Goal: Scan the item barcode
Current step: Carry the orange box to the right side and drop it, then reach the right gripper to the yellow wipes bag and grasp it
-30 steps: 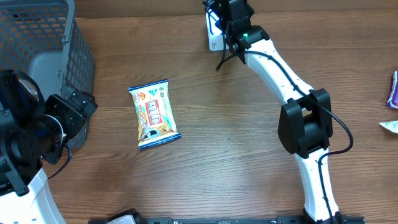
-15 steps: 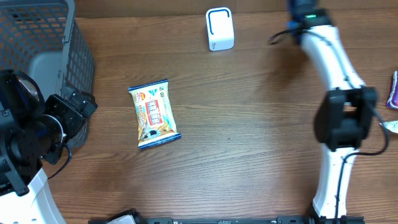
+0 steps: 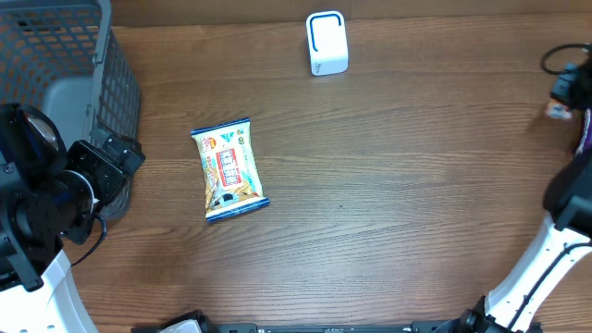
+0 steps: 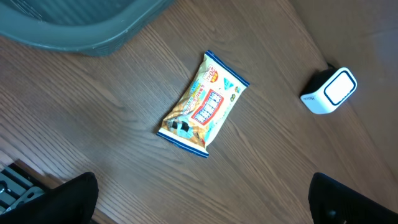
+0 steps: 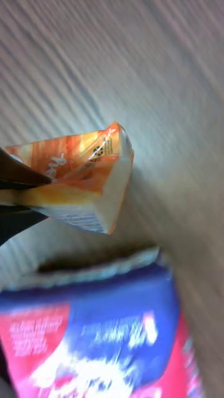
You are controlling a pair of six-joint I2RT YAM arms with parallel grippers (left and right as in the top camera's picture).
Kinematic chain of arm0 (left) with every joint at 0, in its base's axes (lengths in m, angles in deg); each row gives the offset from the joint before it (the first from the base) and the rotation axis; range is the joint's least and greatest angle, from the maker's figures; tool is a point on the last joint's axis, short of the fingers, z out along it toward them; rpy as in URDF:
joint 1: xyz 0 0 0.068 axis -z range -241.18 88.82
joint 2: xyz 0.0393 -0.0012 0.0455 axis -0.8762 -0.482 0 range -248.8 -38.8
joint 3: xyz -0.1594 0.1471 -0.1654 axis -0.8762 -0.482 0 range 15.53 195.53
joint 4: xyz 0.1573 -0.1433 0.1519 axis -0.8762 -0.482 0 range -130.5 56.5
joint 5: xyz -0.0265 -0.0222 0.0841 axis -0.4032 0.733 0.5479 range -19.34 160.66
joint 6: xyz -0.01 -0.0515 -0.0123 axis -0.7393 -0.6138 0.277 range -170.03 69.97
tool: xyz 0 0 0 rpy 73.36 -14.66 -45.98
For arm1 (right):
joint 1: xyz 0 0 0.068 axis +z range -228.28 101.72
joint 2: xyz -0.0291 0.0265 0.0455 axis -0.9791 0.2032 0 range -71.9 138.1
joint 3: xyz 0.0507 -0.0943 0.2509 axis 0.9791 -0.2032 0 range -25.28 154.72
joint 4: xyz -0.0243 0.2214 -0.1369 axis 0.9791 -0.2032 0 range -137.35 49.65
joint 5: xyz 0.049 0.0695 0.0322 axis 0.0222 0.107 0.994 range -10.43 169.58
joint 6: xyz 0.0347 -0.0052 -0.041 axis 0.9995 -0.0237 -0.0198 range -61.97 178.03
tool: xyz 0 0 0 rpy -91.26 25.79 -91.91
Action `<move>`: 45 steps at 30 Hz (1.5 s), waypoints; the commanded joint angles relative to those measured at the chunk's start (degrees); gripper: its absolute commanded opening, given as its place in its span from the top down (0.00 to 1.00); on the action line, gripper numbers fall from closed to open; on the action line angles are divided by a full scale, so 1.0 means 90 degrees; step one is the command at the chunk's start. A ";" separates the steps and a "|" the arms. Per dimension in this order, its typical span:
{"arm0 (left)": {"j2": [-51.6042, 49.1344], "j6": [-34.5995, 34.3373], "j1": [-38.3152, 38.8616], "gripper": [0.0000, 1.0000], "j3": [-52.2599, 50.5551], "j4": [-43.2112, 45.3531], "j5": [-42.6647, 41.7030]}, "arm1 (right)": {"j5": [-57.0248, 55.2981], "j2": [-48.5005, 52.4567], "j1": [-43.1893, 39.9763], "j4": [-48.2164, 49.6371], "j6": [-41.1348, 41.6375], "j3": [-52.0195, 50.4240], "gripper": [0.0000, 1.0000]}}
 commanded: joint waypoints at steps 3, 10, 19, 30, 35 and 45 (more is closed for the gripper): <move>0.0029 0.0056 -0.0039 0.00 0.0012 0.0007 -0.0005 | 0.0641 -0.0202 -0.0634 0.0053 0.0214 -0.0253 0.96; 0.0029 0.0058 -0.0039 0.00 0.0012 0.0007 -0.0005 | 0.0942 -0.0202 -0.0828 0.0559 0.0211 -0.0903 0.96; 0.0029 0.0058 -0.0039 0.00 0.0012 0.0007 -0.0005 | 0.0323 -0.0202 -0.0882 0.1122 0.0534 -0.1651 0.96; 0.0029 0.0056 -0.0039 0.00 0.0012 0.0007 -0.0005 | -0.0177 -0.0454 -0.1100 0.0432 0.0682 -0.0950 0.54; 0.0029 0.0056 -0.0039 0.00 0.0012 0.0007 -0.0005 | 0.1382 -0.1005 -0.0950 0.0204 0.0680 -0.0180 0.32; 0.0029 0.0056 -0.0039 0.00 0.0012 0.0007 -0.0005 | 0.7507 -0.1897 -0.0168 -0.0039 0.0678 0.0338 0.00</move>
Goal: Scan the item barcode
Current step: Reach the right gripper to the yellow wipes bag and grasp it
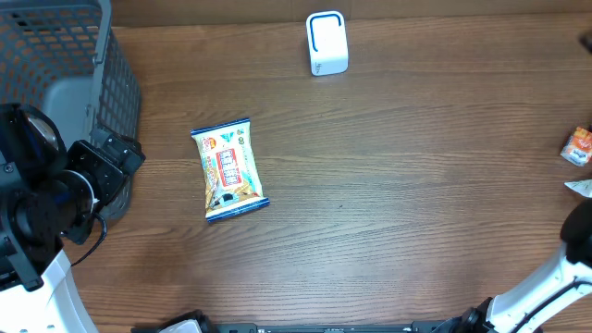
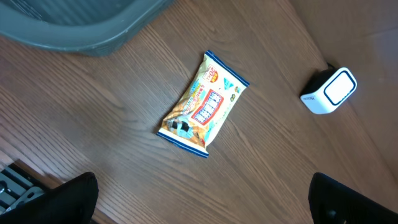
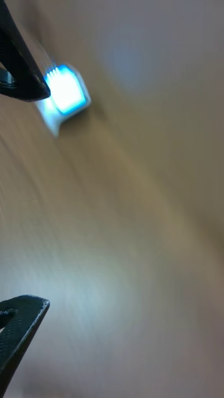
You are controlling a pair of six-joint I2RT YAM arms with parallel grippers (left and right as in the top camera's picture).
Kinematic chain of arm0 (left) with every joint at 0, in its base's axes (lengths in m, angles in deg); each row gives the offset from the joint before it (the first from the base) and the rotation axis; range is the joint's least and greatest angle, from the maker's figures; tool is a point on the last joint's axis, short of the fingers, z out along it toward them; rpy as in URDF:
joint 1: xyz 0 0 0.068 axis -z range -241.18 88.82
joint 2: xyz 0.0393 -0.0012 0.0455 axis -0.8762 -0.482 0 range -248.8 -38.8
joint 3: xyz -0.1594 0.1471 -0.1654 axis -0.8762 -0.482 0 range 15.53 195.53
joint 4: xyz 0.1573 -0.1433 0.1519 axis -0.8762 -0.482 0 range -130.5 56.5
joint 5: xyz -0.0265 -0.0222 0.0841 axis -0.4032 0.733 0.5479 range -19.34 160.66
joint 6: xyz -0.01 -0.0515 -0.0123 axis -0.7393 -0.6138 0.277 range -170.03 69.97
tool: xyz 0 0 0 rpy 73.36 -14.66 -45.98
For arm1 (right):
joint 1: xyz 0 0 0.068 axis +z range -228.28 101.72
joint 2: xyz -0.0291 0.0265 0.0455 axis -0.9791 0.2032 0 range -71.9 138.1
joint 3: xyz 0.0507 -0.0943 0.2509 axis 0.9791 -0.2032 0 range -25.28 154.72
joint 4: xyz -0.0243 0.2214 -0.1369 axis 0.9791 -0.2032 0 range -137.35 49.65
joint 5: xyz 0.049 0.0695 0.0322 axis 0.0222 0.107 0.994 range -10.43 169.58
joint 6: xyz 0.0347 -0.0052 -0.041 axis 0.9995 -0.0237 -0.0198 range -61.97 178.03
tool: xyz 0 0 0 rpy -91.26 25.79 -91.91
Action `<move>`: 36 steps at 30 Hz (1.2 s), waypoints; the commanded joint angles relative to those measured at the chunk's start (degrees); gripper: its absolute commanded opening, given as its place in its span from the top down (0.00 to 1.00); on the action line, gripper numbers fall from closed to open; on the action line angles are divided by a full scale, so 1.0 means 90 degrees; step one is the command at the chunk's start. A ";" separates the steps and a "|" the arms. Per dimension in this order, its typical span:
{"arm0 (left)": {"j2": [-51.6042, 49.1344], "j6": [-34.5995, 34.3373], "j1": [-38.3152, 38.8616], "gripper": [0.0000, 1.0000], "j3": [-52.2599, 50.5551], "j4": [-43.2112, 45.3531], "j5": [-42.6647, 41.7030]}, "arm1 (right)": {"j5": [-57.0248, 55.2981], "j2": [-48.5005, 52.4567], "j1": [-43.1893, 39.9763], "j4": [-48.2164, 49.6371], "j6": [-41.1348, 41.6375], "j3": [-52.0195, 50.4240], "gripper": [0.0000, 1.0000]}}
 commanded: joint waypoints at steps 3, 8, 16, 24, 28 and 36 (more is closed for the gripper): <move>0.0029 0.0056 -0.0039 0.00 0.0012 0.0007 -0.0005 | 0.2407 -0.0095 0.1141 -0.0459 -0.0078 -0.0029 0.00; 0.0029 0.0058 -0.0039 0.00 0.0012 0.0007 -0.0005 | 0.0799 -0.0041 0.2973 -0.0435 -0.0087 -0.0634 0.00; 0.0029 0.0058 -0.0039 0.00 0.0012 0.0007 -0.0005 | 0.0202 0.0529 0.5578 0.0874 0.0022 -0.1552 0.00; 0.0029 0.0056 -0.0039 0.00 0.0012 0.0007 -0.0005 | -0.1501 0.1290 0.7380 0.1613 0.1401 -0.1710 0.00; 0.0029 0.0056 -0.0039 0.00 0.0012 0.0007 -0.0005 | -0.1676 0.1479 0.7888 0.1668 0.1484 -0.1710 0.00; 0.0029 0.0056 -0.0039 0.00 0.0012 0.0007 -0.0005 | -0.2183 0.1719 0.8667 0.1715 0.1586 -0.1712 0.00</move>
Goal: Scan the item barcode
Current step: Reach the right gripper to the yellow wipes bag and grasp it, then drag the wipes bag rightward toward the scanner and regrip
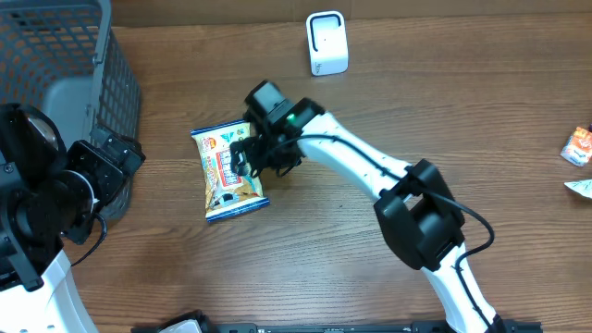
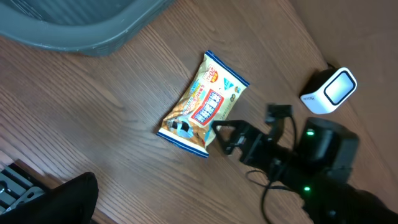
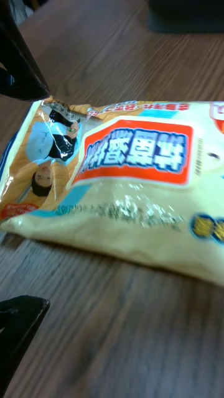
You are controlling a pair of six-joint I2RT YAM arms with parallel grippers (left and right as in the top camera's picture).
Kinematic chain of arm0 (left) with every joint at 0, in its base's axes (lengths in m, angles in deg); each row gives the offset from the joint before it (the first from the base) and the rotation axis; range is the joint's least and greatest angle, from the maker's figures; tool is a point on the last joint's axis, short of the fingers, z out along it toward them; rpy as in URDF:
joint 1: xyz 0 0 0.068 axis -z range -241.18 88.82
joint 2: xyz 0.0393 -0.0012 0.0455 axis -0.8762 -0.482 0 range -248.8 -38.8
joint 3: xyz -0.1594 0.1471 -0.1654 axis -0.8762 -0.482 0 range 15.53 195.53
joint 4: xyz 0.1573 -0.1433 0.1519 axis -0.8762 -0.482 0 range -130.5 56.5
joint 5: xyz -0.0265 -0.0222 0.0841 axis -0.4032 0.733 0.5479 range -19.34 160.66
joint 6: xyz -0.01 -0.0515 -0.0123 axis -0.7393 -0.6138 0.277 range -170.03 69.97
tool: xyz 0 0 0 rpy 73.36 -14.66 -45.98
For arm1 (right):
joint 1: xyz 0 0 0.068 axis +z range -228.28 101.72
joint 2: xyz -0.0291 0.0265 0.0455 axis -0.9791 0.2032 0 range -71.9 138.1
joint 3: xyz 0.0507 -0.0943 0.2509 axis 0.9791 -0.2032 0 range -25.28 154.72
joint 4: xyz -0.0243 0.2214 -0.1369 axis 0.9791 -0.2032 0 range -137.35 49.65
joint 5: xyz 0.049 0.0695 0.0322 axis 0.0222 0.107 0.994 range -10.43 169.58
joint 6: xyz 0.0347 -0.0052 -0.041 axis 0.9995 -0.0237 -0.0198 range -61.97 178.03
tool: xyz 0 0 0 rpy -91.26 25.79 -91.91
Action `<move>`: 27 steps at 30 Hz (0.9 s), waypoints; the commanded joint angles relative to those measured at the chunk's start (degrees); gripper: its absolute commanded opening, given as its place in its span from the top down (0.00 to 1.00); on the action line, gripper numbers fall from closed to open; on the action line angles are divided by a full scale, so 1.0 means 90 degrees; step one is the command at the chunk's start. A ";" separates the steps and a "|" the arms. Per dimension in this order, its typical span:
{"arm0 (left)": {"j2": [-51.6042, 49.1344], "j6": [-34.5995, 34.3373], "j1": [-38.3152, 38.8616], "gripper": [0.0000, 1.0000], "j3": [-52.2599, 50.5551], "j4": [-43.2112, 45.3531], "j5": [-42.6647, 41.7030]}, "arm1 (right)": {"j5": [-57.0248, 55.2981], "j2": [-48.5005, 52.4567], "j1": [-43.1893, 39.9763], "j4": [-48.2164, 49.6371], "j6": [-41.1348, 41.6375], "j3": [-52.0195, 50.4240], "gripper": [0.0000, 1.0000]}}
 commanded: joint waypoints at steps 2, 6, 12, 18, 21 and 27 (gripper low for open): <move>0.0029 0.0056 -0.0039 0.00 0.0012 0.0007 -0.0005 | -0.0634 0.0092 0.0318 0.0100 0.0107 -0.0029 0.00; 0.0029 0.0056 -0.0039 0.00 0.0012 0.0007 -0.0005 | -0.1168 0.0160 0.0498 0.0129 0.0107 -0.0029 0.00; 0.0029 0.0056 -0.0039 0.00 0.0012 0.0007 -0.0005 | -0.1229 0.0488 0.0532 0.0126 0.0158 -0.0029 0.00; 0.0029 0.0056 -0.0039 0.00 0.0012 0.0007 -0.0005 | -0.0899 0.0770 0.0532 0.0148 0.0170 -0.0029 0.12; 0.0029 0.0056 -0.0039 0.00 0.0012 0.0007 -0.0005 | -0.0923 0.0765 0.0515 0.0053 0.0170 -0.0019 0.75; 0.0029 0.0056 -0.0039 0.00 0.0012 0.0007 -0.0005 | -0.0937 0.0697 0.0211 -0.0367 0.0172 0.0041 0.96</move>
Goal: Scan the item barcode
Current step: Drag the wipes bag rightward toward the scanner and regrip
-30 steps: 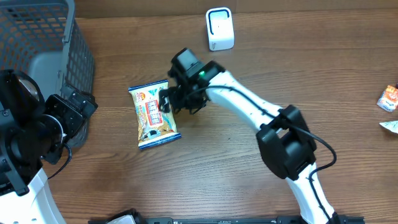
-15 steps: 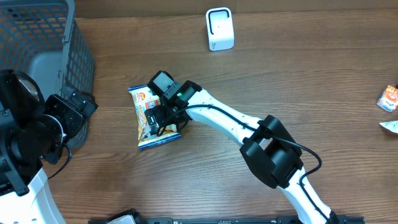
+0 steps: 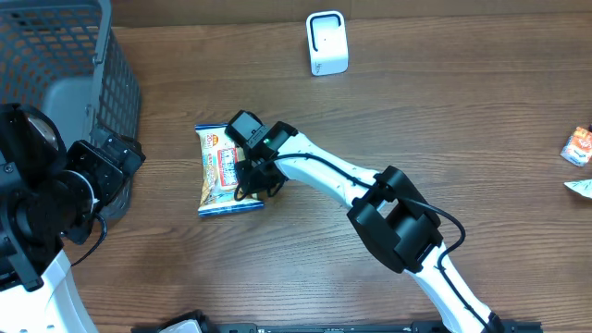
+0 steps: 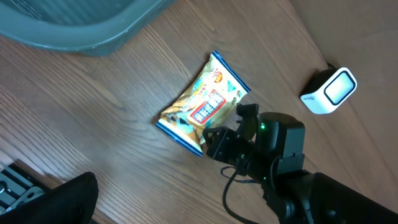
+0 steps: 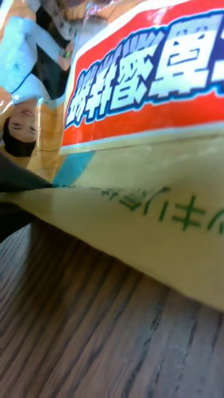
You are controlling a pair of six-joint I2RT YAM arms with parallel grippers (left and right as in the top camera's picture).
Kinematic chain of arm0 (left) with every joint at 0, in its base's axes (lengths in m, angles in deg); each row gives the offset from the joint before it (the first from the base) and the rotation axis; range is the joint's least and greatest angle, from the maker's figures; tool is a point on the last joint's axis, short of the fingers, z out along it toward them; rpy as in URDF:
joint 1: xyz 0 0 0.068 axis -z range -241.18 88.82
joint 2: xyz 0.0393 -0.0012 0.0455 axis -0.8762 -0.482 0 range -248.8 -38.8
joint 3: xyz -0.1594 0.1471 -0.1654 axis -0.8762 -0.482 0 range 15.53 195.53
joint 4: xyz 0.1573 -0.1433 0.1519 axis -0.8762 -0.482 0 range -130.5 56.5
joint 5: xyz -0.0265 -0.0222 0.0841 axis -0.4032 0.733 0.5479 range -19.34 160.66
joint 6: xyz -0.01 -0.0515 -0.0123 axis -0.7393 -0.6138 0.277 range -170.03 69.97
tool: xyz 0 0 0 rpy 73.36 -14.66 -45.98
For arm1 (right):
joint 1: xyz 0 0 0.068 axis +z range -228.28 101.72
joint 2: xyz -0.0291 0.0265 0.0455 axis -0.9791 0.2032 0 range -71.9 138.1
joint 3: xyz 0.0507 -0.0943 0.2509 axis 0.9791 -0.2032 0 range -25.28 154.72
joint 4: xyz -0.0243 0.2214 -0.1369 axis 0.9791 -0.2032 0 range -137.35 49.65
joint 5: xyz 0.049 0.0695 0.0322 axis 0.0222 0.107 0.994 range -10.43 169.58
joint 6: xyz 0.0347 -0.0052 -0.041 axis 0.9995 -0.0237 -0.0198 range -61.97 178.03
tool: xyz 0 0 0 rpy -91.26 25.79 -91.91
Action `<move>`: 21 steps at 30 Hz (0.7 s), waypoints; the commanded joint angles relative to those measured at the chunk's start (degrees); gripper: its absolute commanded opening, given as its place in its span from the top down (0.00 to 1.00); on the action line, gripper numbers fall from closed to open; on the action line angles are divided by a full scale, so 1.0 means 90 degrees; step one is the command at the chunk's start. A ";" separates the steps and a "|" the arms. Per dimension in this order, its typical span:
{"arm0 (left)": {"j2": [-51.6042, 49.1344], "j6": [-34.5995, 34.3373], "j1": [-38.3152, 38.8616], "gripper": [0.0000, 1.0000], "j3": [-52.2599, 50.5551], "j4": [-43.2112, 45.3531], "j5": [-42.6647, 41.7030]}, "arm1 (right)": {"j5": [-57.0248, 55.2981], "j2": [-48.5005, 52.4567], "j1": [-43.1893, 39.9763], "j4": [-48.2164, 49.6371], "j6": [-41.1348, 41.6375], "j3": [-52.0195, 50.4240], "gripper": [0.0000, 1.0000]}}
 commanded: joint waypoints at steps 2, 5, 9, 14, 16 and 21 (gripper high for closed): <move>0.0029 0.0056 -0.0039 0.00 0.0012 0.0007 -0.0005 | -0.0226 0.0068 -0.0474 -0.0646 0.0022 0.0153 0.96; 0.0029 0.0058 -0.0039 0.00 0.0012 0.0007 -0.0005 | -0.0806 -0.0046 -0.0867 -0.1477 0.0049 0.0432 0.96; 0.0029 0.0056 -0.0039 0.00 0.0012 0.0007 -0.0005 | -0.1829 -0.0250 -0.1387 -0.2691 0.0129 0.0704 0.96; 0.0029 0.0058 -0.0039 0.00 0.0012 0.0007 -0.0005 | -0.2390 -0.0393 -0.1955 -0.3823 -0.0335 0.0748 0.96; 0.0029 0.0058 -0.0039 0.00 0.0012 0.0007 -0.0005 | -0.2467 -0.0393 -0.2069 -0.4119 -0.0444 0.0748 0.96; 0.0029 0.0056 -0.0039 0.00 0.0012 0.0007 -0.0005 | -0.2931 -0.0440 -0.2137 -0.4719 -0.0491 0.0750 0.95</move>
